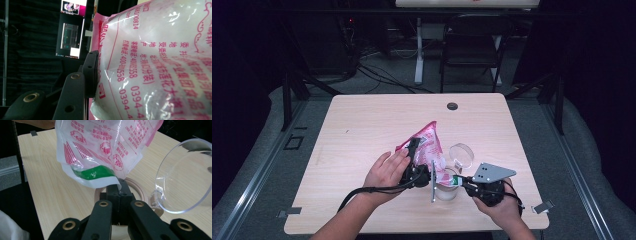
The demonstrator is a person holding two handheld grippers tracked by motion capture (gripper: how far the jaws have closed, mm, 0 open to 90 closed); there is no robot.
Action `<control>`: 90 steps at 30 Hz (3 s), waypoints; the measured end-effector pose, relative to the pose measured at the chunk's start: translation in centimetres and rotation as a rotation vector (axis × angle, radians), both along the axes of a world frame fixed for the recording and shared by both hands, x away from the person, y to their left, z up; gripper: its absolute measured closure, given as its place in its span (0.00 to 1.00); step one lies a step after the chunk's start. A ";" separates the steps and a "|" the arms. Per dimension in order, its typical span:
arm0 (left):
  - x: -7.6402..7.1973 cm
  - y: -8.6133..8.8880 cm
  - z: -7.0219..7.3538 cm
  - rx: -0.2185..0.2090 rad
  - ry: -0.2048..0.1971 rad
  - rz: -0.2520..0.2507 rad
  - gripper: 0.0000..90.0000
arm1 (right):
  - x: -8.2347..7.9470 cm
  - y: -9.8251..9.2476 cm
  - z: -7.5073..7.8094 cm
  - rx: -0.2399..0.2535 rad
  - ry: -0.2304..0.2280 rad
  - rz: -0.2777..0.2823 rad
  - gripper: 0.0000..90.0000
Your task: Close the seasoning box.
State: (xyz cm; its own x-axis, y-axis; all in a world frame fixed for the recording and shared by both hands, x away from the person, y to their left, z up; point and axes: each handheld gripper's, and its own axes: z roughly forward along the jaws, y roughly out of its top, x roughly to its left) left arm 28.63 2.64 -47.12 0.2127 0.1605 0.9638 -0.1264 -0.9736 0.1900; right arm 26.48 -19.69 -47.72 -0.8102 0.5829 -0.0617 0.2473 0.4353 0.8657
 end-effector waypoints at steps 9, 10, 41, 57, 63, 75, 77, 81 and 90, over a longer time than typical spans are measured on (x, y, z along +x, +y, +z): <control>0.0 0.0 0.1 -0.002 -0.009 -0.003 0.69 | 0.0 0.0 0.0 0.000 -0.001 0.000 1.00; 0.0 0.0 0.1 -0.001 -0.008 -0.002 0.69 | 0.0 0.0 0.0 0.000 0.000 -0.002 1.00; -0.1 -0.2 0.3 0.000 -0.015 -0.012 0.69 | 0.0 -0.1 0.0 0.002 0.001 -0.002 1.00; -0.2 -0.4 0.5 -0.006 -0.026 -0.021 0.69 | 0.0 -0.3 0.0 0.002 0.001 -0.005 1.00; -0.2 -0.4 0.6 -0.007 -0.027 -0.022 0.69 | 0.0 -0.3 0.0 -0.001 0.001 -0.005 1.00; -0.2 -0.5 0.7 -0.009 -0.027 -0.021 0.69 | 0.0 -0.3 -0.2 0.001 0.004 -0.008 1.00; -0.3 -0.5 0.7 -0.007 -0.030 -0.021 0.69 | 0.0 -0.3 -0.2 0.000 0.004 -0.009 1.00; -0.3 -0.5 0.8 -0.010 -0.033 -0.024 0.69 | 0.0 -0.4 -0.2 -0.002 0.004 -0.007 1.00; -0.3 -0.5 0.9 -0.012 -0.033 -0.025 0.69 | 0.0 -0.4 -0.2 -0.004 0.005 -0.008 1.00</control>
State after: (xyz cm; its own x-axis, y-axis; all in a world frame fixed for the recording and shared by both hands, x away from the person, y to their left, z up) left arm 28.35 2.11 -46.25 0.1846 0.1668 0.9686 -0.1568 -0.9679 0.1966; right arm 26.52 -20.08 -47.92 -0.8056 0.5894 -0.0600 0.2551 0.4365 0.8628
